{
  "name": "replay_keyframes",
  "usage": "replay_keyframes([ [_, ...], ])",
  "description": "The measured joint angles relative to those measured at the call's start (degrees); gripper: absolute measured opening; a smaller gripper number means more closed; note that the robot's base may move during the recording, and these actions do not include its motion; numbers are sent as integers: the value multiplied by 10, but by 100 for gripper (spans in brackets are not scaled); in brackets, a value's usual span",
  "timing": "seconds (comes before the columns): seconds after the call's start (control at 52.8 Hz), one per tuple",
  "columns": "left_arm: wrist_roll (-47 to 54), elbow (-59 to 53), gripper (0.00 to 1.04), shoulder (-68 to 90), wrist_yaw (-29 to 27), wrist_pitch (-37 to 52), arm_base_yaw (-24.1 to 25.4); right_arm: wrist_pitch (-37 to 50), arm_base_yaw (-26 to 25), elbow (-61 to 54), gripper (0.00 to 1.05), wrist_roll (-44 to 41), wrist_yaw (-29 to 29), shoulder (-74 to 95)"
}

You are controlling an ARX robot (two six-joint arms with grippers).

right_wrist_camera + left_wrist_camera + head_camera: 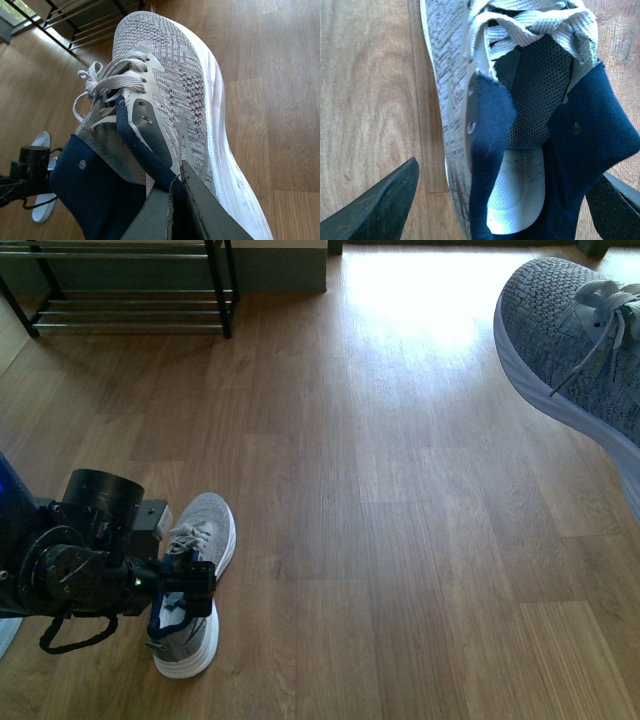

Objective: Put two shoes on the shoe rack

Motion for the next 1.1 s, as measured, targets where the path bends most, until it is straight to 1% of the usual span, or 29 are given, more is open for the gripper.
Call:
replay_keyframes([
  [0.095,0,30,95,18,8,-22,-11,0,0,0,1,0,0,0],
  [0.341,1,80,95,39,-7,-65,-19,0,0,0,1,0,0,0],
  [0.379,2,84,88,41,-12,-70,-19,0,0,0,1,0,0,0],
  [0.398,2,85,83,42,-20,-70,-19,0,0,0,1,0,0,0],
  [0.512,5,87,61,42,-24,-80,-20,0,0,0,1,0,0,0],
  [0.568,6,89,54,42,-28,-84,-21,0,0,0,1,0,0,0],
  [0.682,6,97,37,42,-32,-99,-25,0,0,0,1,0,0,0],
  [0.853,4,108,20,44,-33,-113,-29,0,0,0,1,0,0,0],
  [0.91,1,110,10,46,-32,-113,-29,0,0,0,1,0,0,0],
  [0.966,-2,110,4,46,-32,-109,-28,0,0,0,1,0,0,0],
  [1.004,-5,106,3,46,-32,-101,-28,0,0,0,1,0,0,0],
  [1.099,-7,97,3,45,-32,-85,-28,0,0,0,1,0,0,0],
])
